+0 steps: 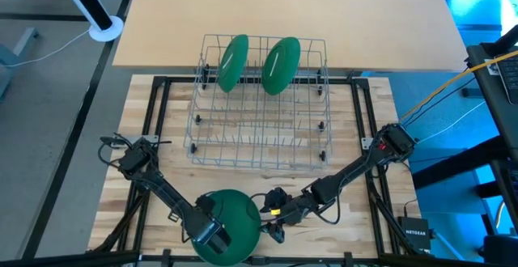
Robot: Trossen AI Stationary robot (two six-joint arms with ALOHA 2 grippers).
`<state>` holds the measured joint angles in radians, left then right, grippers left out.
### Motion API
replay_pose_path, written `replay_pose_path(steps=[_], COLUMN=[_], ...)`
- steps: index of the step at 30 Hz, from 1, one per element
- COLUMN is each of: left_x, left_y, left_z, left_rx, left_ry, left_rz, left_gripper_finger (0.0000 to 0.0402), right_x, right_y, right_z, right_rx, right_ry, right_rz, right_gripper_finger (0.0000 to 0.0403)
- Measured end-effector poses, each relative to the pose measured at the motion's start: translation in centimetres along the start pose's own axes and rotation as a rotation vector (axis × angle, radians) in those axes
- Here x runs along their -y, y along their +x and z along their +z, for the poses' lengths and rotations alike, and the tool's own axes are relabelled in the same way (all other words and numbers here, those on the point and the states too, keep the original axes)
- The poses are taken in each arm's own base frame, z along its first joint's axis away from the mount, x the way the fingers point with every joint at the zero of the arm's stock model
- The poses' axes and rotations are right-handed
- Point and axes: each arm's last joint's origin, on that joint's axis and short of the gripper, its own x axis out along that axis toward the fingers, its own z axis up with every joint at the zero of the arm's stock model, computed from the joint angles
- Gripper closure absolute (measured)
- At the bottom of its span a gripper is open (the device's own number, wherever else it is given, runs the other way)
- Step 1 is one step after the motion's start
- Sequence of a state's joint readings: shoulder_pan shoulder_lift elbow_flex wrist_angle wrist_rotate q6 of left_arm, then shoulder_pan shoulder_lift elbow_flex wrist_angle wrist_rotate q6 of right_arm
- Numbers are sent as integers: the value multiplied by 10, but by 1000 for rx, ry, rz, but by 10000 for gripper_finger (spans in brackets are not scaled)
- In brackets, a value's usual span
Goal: Sort dishes
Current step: Put the top green plate in the dish rack
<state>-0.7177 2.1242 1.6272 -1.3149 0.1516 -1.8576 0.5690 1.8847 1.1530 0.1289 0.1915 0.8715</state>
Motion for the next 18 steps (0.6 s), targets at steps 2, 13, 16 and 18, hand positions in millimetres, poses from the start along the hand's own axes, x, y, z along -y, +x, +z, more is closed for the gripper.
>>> replay_pose_path(steps=[2,13,16,18], left_x=[0,-1,0,0], left_y=[0,0,-1,-1], left_z=[0,-1,-1,0], left_rx=[-2,-5,-6,-3], left_ry=[-1,1,1,1], left_rz=[5,2,-1,-4], left_gripper_finger=[331,331,331,331], right_x=[1,4,7,10], right_y=[5,9,9,9], right_z=[-2,-2,-2,-1], right_rx=[11,44,36,32], right_ry=[3,30,34,55], right_rz=[10,-19,-39,-62], right_gripper_finger=[63,63,63,63])
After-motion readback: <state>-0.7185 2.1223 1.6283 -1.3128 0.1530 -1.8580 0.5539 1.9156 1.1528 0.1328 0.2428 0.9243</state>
